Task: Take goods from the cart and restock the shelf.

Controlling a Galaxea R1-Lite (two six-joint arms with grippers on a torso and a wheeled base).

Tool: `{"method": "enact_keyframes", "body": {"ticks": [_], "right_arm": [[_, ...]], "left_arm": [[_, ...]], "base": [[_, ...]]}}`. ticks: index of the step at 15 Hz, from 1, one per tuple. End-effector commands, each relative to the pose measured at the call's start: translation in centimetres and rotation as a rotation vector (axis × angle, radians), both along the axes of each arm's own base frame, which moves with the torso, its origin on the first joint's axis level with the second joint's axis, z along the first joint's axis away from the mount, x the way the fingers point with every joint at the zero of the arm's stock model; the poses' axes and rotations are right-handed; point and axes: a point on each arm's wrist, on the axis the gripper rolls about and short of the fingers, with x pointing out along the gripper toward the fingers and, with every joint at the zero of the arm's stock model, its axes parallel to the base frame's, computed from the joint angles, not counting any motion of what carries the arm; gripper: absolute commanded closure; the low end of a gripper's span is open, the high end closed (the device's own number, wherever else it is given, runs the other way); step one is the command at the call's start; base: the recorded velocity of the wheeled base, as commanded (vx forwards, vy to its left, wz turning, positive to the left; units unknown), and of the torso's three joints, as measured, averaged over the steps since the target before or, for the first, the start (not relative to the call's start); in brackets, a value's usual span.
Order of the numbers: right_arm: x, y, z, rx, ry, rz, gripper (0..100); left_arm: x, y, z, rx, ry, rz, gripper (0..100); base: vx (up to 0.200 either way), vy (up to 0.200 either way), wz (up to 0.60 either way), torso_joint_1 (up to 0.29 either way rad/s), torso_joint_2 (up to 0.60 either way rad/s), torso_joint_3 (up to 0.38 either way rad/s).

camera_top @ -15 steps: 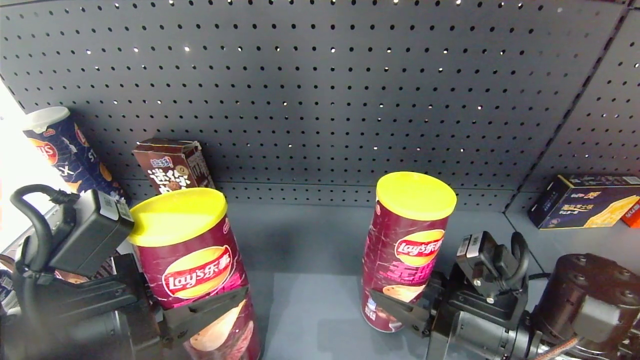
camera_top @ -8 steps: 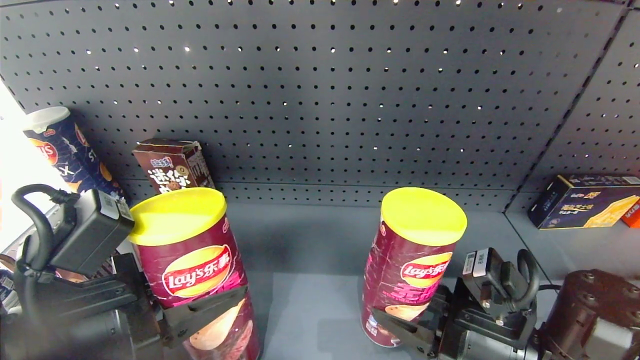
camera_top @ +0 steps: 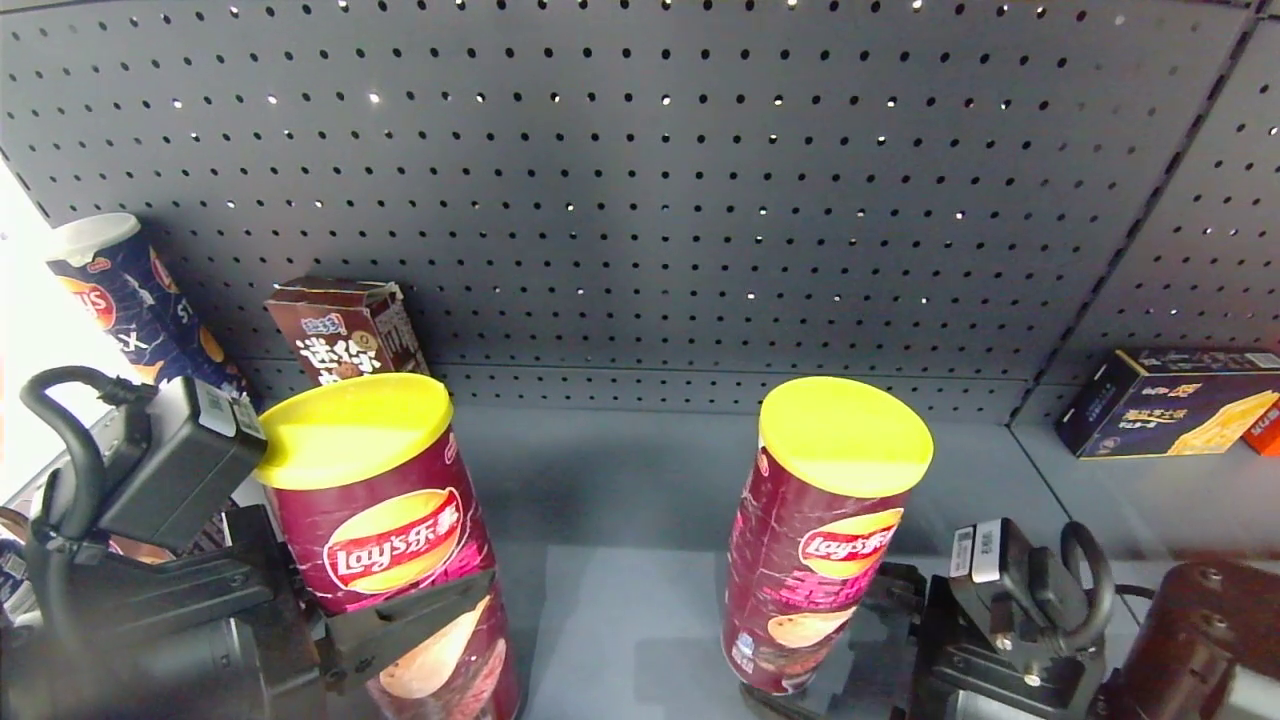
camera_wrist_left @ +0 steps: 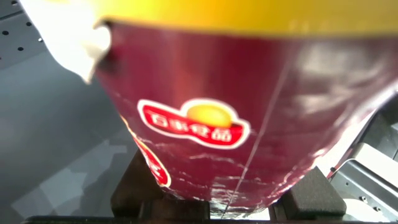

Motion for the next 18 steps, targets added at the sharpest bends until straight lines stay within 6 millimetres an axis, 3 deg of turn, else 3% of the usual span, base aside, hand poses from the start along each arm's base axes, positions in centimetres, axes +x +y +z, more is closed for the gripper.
{"method": "enact_keyframes", "body": {"ticks": [1,5,11,18], "right_arm": [[-1.3,-1.3,0.5,0.016,-0.015,0.007,0],[-2.6,-3.6,0.3,0.013,-0.017,-0.025,0],[-2.6,-3.6,0.6,0.025,-0.024,0.006,0],[-1.7,-6.7,4.1,0.159,-0.19,-0.17,0]], "left_arm": [[0.0,0.0,0.0,0.0,-0.002,0.001,100],[0.0,0.0,0.0,0.001,0.001,-0.001,100],[0.0,0.0,0.0,0.001,-0.003,0.0,100],[0.7,-0.4,1.3,-0.021,-0.033,-0.004,100]], "base": [[0.0,0.0,0.0,0.0,0.0,0.0],[0.0,0.0,0.0,0.0,0.0,0.0],[0.0,0.0,0.0,0.0,0.0,0.0],[0.0,0.0,0.0,0.0,0.0,0.0]]}}
